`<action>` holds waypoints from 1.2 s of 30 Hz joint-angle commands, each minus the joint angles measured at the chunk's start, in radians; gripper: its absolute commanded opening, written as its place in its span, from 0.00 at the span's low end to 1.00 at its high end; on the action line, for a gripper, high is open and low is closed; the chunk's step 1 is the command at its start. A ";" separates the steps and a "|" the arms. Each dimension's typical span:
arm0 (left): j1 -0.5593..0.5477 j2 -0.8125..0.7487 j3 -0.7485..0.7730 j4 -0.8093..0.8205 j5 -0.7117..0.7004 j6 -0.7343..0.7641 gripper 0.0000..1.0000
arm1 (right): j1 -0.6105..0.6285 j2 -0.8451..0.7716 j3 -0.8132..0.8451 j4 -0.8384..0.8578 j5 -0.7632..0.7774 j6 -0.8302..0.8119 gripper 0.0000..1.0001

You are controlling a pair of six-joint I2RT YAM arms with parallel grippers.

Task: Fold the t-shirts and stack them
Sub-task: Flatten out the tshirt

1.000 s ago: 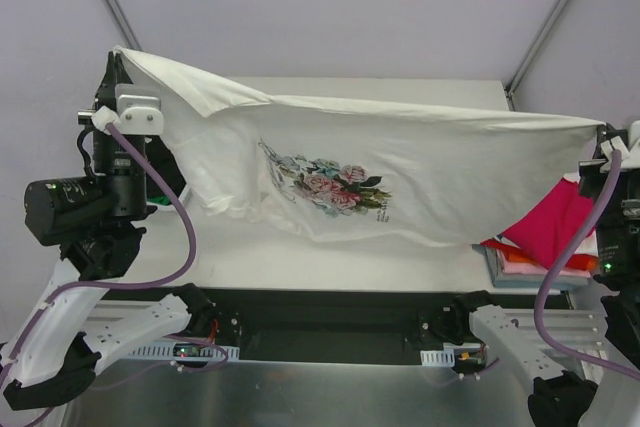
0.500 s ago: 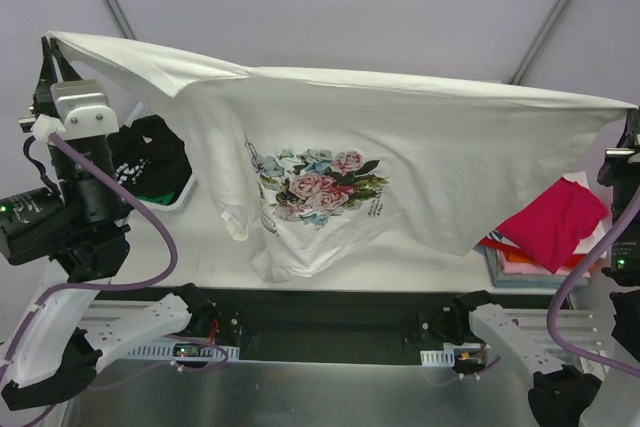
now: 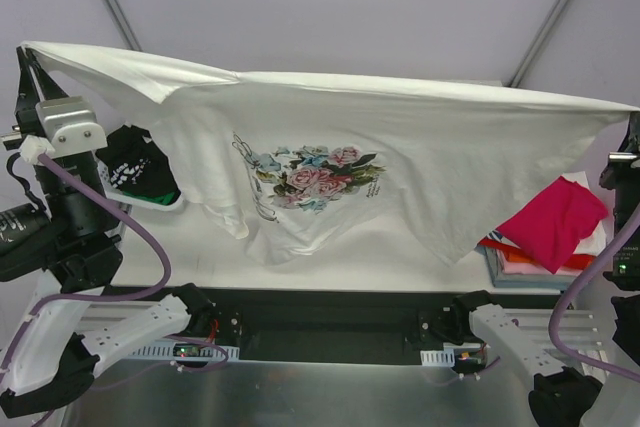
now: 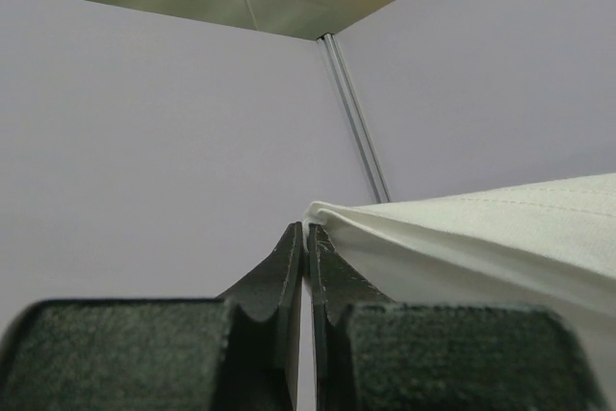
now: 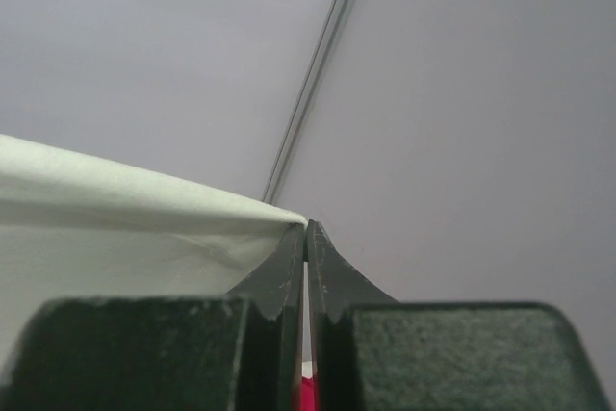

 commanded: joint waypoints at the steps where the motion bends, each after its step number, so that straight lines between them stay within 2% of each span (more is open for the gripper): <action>1: 0.002 -0.053 -0.006 0.151 -0.059 0.079 0.00 | -0.006 -0.034 0.002 0.057 0.136 -0.033 0.01; 8: 0.002 -0.086 -0.080 0.197 -0.034 0.143 0.00 | -0.009 -0.052 -0.016 0.056 0.123 -0.032 0.01; 19: 0.002 -0.155 -0.232 0.413 0.026 0.228 0.00 | -0.009 -0.112 -0.076 0.086 0.089 -0.039 0.01; 22: 0.002 -0.165 -0.190 0.399 0.003 0.186 0.00 | -0.013 -0.105 -0.058 0.100 0.099 -0.041 0.01; 26: -0.001 -0.142 -0.071 0.287 -0.040 0.090 0.00 | -0.011 -0.069 -0.030 0.109 0.093 -0.045 0.01; 36: -0.038 -0.025 0.049 0.227 -0.019 0.053 0.00 | -0.011 -0.002 0.026 0.194 0.003 -0.042 0.01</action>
